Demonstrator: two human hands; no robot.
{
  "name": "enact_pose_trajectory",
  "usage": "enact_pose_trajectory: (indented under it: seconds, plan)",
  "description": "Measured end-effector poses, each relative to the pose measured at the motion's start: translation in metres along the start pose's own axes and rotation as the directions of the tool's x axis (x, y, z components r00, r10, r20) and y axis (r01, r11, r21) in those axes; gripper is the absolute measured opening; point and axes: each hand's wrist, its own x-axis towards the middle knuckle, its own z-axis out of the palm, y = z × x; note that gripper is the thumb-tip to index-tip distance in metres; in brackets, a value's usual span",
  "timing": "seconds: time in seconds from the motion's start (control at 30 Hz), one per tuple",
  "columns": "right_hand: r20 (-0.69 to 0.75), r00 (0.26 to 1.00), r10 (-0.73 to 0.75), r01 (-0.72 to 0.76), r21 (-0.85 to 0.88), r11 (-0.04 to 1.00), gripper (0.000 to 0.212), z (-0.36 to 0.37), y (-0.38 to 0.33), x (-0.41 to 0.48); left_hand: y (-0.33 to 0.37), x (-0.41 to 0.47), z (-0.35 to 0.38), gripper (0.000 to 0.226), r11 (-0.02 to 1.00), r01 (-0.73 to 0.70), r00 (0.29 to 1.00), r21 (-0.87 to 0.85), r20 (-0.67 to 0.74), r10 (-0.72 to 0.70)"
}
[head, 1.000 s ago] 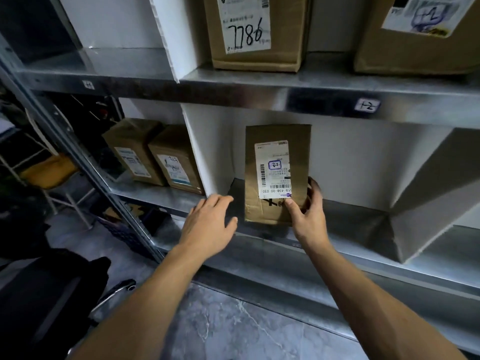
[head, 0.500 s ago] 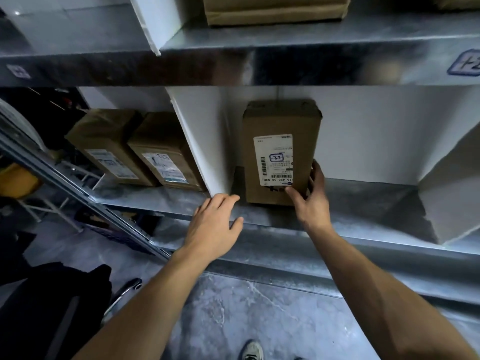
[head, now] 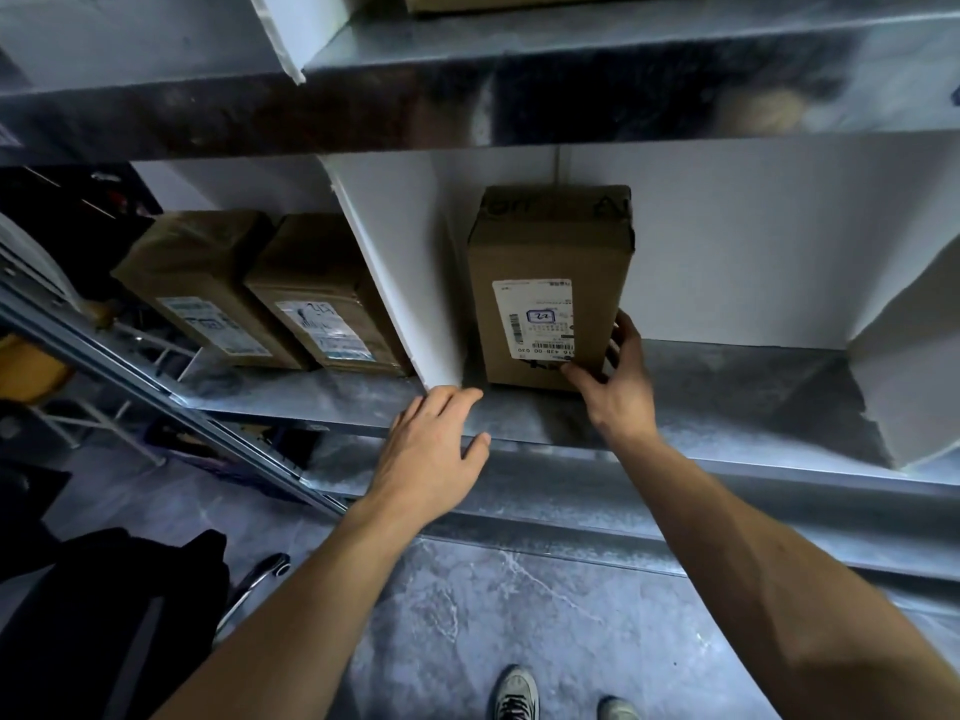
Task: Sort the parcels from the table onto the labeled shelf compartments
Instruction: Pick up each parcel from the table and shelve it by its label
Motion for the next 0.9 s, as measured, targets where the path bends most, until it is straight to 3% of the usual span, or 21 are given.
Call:
enact_pose_trajectory:
  seconds: [0.2, 0.5, 0.7, 0.8, 0.9]
  plan:
    - [0.026, 0.999, 0.025, -0.024, -0.058, 0.998, 0.086, -0.005, 0.002, -0.005, 0.003, 0.003, 0.000, 0.051, 0.999, -0.038, 0.999, -0.035, 0.004, 0.038]
    - [-0.008, 0.997, -0.074, 0.066, -0.343, 0.937, 0.071, -0.034, -0.017, -0.034, 0.017, 0.009, -0.005, 0.052, 0.987, -0.150, 0.987, -0.053, 0.045, 0.152]
    - [-0.111, 0.986, -0.120, 0.037, -0.564, 0.825, 0.051, -0.088, 0.003, -0.074, 0.056, 0.018, 0.006, 0.050, 0.939, -0.338, 0.937, -0.071, 0.070, 0.342]
    - [-0.182, 0.966, -0.182, 0.004, -0.696, 0.718, 0.045, -0.124, 0.011, -0.100, 0.087, 0.021, 0.018, 0.048, 0.892, -0.445, 0.889, -0.079, 0.077, 0.451]
    - [-0.277, 0.944, -0.181, -0.121, -0.799, 0.589, 0.043, -0.161, 0.012, -0.135, 0.128, 0.023, 0.033, 0.048, 0.830, -0.552, 0.825, -0.077, 0.094, 0.558]
